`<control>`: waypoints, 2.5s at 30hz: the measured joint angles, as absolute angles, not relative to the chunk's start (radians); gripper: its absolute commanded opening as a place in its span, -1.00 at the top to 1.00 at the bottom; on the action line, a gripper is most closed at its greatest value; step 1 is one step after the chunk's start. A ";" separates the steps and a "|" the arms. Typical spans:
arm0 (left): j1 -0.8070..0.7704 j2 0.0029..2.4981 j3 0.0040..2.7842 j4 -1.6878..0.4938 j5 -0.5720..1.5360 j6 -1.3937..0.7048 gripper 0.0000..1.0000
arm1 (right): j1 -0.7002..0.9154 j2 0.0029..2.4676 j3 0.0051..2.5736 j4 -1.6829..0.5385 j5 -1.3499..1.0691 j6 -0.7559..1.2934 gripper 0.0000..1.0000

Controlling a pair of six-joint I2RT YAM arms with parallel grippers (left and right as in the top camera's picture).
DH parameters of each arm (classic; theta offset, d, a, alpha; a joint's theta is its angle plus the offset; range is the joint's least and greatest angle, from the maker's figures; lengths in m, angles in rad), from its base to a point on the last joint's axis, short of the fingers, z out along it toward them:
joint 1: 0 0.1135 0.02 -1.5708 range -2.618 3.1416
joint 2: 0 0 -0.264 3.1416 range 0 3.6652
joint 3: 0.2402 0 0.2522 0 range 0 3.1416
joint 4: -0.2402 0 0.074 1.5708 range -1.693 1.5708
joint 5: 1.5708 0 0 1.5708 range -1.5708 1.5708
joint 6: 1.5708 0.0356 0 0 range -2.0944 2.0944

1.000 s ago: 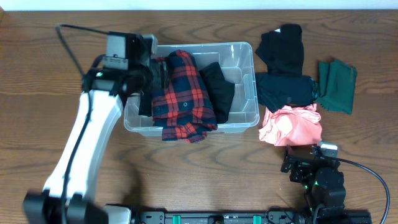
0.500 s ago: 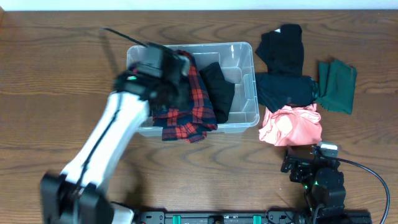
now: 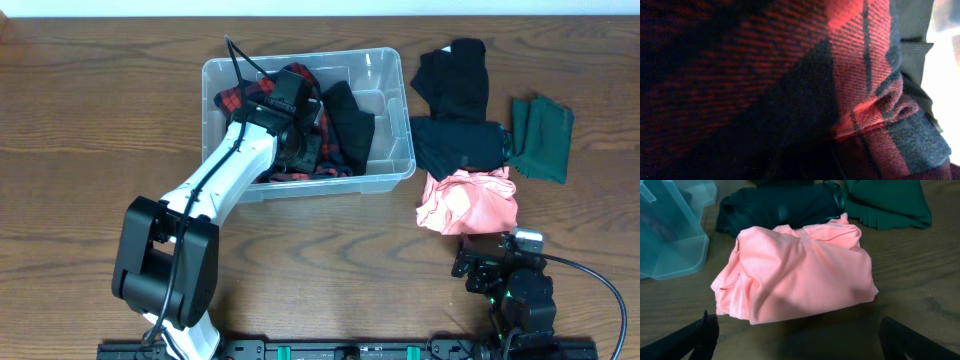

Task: Pack container
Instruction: 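Push and tuck the plaid shirt down into the bin with left gripper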

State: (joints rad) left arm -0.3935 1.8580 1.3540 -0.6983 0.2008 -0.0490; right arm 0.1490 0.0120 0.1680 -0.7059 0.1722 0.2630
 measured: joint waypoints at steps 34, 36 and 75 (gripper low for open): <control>-0.374 1.742 1.227 -0.758 0.288 -0.074 0.35 | 0.149 0.012 0.168 -0.706 0.172 0.263 -0.98; -0.372 1.769 1.241 -0.759 0.299 -0.074 0.35 | 0.149 0.012 0.168 -0.706 0.172 0.263 -0.99; -0.218 1.914 1.417 -0.711 0.027 -0.093 0.02 | 0.149 0.012 0.168 -0.706 0.172 0.263 -0.99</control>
State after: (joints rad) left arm -0.2176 1.9141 1.4166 -0.7113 0.0269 -0.0933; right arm 0.1490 0.0120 0.1680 -0.7059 0.1719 0.2630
